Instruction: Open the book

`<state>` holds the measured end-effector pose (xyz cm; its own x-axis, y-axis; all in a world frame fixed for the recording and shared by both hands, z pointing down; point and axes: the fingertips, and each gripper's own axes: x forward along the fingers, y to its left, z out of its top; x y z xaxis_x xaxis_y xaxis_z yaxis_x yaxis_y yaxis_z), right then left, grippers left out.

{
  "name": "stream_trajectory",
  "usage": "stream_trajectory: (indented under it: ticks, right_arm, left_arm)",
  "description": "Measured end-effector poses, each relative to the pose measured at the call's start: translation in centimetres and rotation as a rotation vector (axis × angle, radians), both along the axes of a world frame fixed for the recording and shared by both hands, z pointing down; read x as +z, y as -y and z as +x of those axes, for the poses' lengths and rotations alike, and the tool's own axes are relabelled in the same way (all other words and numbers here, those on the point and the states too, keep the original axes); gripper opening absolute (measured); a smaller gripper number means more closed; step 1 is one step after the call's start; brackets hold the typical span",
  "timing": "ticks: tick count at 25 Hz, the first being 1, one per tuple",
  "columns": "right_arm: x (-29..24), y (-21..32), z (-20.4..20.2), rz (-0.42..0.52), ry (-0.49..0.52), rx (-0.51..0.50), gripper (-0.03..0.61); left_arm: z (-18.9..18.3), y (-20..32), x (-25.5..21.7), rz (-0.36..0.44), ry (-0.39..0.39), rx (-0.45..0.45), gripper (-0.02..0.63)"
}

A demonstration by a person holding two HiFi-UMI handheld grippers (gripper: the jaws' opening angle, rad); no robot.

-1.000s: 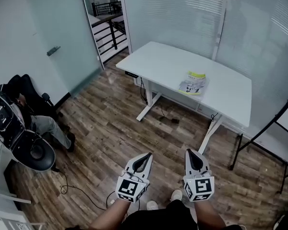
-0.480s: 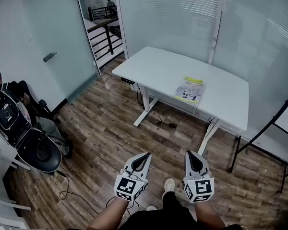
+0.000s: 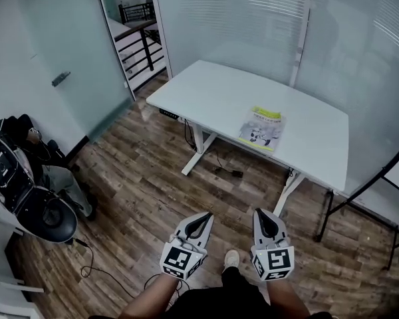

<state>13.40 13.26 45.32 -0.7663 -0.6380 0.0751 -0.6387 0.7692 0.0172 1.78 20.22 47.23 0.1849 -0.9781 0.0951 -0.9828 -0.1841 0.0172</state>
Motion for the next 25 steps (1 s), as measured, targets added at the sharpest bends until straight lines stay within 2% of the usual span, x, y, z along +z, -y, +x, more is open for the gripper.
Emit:
stream_trajectory:
  ticks: [6,13,25]
  right_arm:
    - [1.7,4.4,-1.0,-0.040,0.000,-0.019,0.005]
    - [1.0,9.3,-2.2,-0.031,-0.027,-0.067,0.005]
    - [1.6,17.5,-2.4,-0.054,0.005,-0.092,0.005]
  left_arm:
    - [-0.9,4.2,0.7,-0.006,0.006,-0.002,0.014]
    - [-1.5,10.2,0.3,-0.023,0.020,-0.013,0.014]
    - [-1.5,17.9,1.0,-0.045,0.022,-0.047,0.014]
